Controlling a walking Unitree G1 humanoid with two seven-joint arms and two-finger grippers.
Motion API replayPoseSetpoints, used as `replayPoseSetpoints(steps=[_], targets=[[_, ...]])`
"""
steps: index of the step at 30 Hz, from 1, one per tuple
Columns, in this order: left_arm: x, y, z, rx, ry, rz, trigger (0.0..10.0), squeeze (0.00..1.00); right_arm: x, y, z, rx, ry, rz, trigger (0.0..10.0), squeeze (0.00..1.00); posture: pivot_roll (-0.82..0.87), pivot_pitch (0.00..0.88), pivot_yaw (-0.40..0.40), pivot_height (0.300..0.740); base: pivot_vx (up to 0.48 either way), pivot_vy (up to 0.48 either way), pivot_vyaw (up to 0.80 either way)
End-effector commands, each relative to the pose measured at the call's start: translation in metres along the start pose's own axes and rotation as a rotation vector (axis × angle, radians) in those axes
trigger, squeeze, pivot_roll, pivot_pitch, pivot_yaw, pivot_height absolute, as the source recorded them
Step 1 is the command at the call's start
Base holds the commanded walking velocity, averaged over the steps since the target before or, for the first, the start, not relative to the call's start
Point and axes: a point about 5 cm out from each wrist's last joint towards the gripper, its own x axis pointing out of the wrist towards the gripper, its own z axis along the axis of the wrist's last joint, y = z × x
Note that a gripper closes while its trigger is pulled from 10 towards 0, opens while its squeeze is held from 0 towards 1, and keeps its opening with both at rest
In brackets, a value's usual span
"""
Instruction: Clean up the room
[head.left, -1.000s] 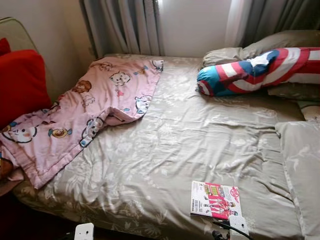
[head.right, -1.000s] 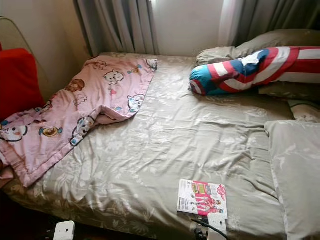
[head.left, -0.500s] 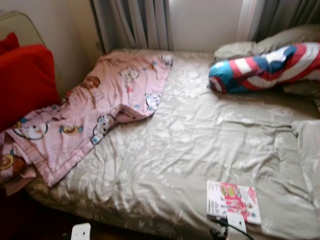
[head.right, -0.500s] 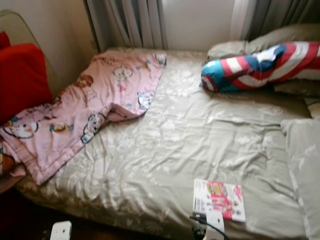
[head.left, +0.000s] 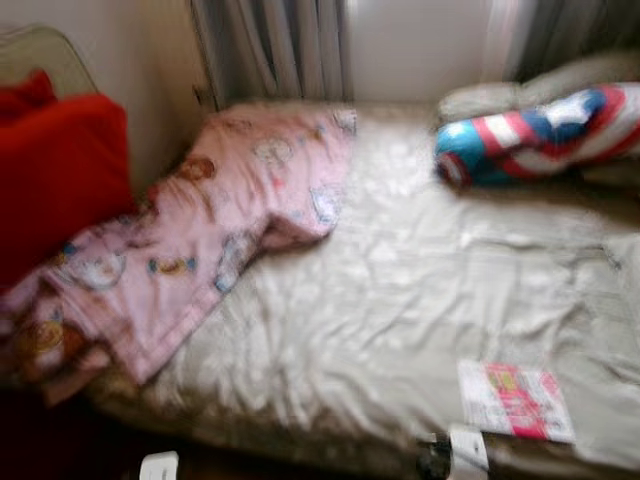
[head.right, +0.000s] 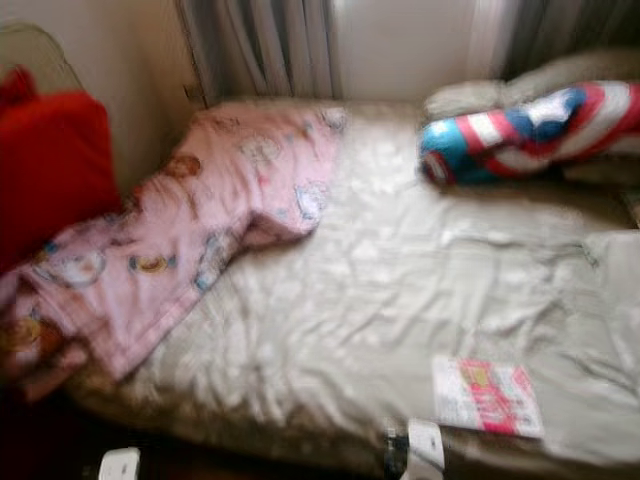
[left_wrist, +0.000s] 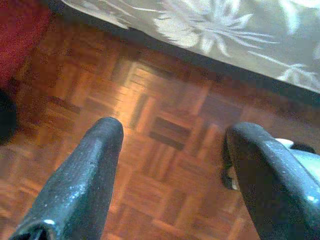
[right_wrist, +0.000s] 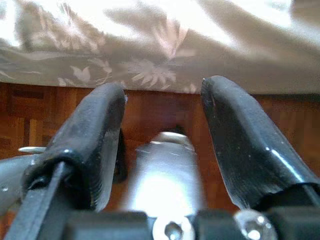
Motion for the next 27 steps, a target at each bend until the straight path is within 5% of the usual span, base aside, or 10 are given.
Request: replayPoseSetpoints(steps=[1, 27], targets=[[-0.001, -0.001, -0.006, 0.005, 0.024, -0.002, 10.0, 0.00, -0.003, -0.005, -0.008, 0.004, 0.028, -0.016, 10.0, 0.00, -0.03, 0.079, 0.075, 0.740, 0.000, 0.480, 0.00], [0.003, -0.009, 0.007, 0.006, -0.001, -0.005, 10.0, 0.00, -0.001, -0.003, -0.005, 0.010, 0.021, -0.016, 10.0, 0.00, -0.02, 0.079, 0.082, 0.740, 0.000, 0.480, 0.00]])
